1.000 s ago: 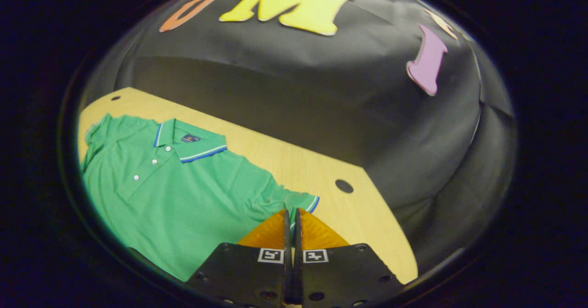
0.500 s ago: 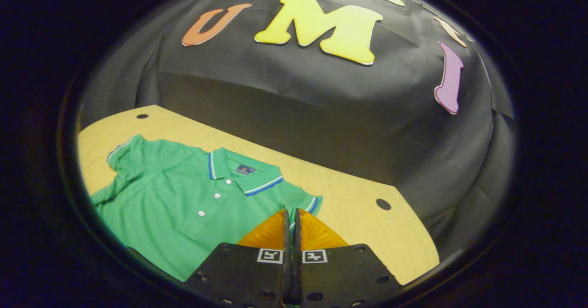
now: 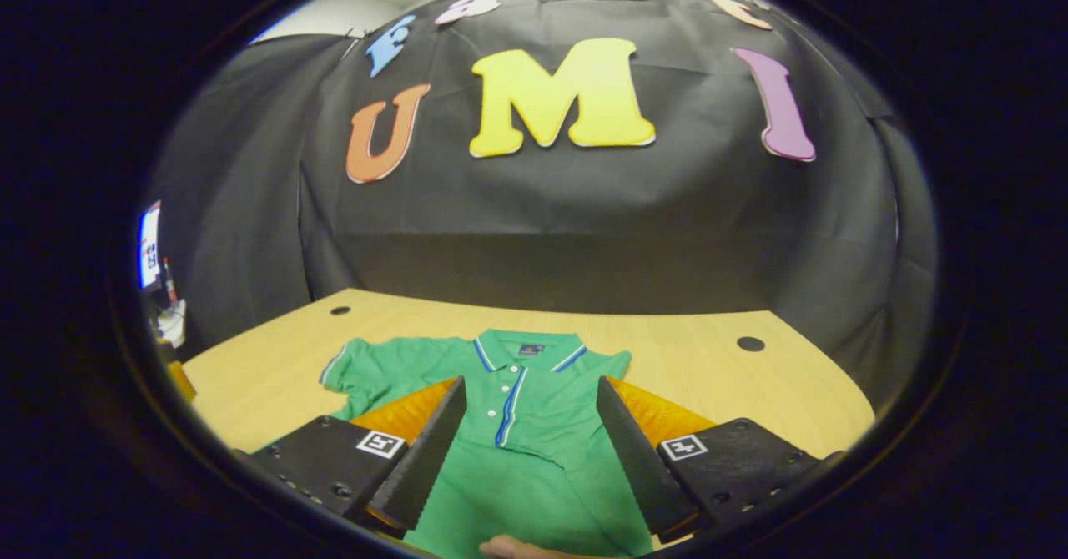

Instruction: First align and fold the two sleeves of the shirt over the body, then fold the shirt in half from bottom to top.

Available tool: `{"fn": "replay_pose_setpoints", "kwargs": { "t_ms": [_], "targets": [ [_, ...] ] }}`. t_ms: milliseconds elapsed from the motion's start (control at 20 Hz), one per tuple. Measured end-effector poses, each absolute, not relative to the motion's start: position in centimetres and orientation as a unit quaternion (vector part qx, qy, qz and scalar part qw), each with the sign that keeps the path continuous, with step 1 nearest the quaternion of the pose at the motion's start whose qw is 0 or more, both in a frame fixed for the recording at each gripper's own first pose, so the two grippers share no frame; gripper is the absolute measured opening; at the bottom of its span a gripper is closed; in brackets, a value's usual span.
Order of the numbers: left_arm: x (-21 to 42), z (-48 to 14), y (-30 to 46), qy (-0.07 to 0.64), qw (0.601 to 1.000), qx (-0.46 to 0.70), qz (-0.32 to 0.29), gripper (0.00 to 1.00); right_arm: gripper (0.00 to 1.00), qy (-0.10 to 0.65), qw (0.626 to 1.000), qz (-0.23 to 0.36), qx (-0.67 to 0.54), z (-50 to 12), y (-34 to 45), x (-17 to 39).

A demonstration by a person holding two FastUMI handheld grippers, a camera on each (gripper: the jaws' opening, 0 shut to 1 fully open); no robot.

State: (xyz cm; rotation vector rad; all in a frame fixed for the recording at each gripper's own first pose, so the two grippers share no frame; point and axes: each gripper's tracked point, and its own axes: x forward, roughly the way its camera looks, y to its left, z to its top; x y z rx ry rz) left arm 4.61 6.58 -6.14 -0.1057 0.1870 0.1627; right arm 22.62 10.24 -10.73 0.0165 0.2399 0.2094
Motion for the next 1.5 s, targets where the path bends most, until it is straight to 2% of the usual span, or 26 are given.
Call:
{"fn": "replay_pose_setpoints", "kwargs": {
  "t_ms": [300, 500, 550, 600, 650, 750, 850, 900, 1000, 1100, 1250, 1500],
  "targets": [
    [8.1, -6.7, 8.9, 0.113, 0.988, -0.065, 0.079, 1.0, 0.96, 0.072, 0.996, 0.045, 0.005, -9.7, 2.9, 18.8],
    [14.0, -8.8, 10.0, 0.162, 0.981, -0.085, 0.062, 1.0, 0.96, 0.054, 0.996, 0.054, 0.05, -10.4, 1.0, 16.7],
    [15.2, -9.6, 10.0, 0.177, 0.978, -0.094, 0.054, 1.0, 0.99, 0.05, 0.996, 0.058, 0.056, -10.7, 0.7, 16.5],
    [16.5, -10.3, 10.3, 0.188, 0.975, -0.105, 0.052, 1.0, 0.92, 0.051, 0.996, 0.057, 0.051, -10.9, 0.4, 16.4],
    [17.6, -11.0, 10.9, 0.196, 0.972, -0.114, 0.056, 1.0, 0.95, 0.05, 0.996, 0.052, 0.047, -11.2, 0.0, 16.2],
    [19.8, -12.5, 12.7, 0.213, 0.965, -0.13, 0.078, 1.0, 0.92, 0.05, 0.995, 0.063, 0.054, -11.2, 0.5, 15.8],
    [21.7, -14.3, 14.1, 0.233, 0.957, -0.149, 0.089, 1.0, 0.99, 0.06, 0.993, 0.079, 0.061, -11.8, 1.2, 15.4],
    [22.8, -14.9, 14.8, 0.235, 0.955, -0.156, 0.09, 1.0, 0.95, 0.061, 0.993, 0.08, 0.058, -11.9, 1.2, 15.3],
    [24.5, -16.4, 15.0, 0.243, 0.951, -0.176, 0.08, 1.0, 0.95, 0.056, 0.994, 0.08, 0.045, -11.8, 1.3, 15.1],
    [25.4, -17.6, 15.1, 0.264, 0.939, -0.206, 0.079, 0.95, 0.95, 0.049, 0.995, 0.085, 0.037, -11.6, 1.7, 14.9],
    [26.7, -17.6, 14.5, 0.262, 0.93, -0.25, 0.065, 0.78, 0.95, 0.048, 0.994, 0.087, 0.036, -11.9, 1.9, 14.9],
    [27.0, -18.3, 15.0, 0.283, 0.931, -0.218, 0.079, 0.66, 0.96, 0.059, 0.993, 0.089, 0.043, -12.5, 1.9, 15.1]
  ]
}}
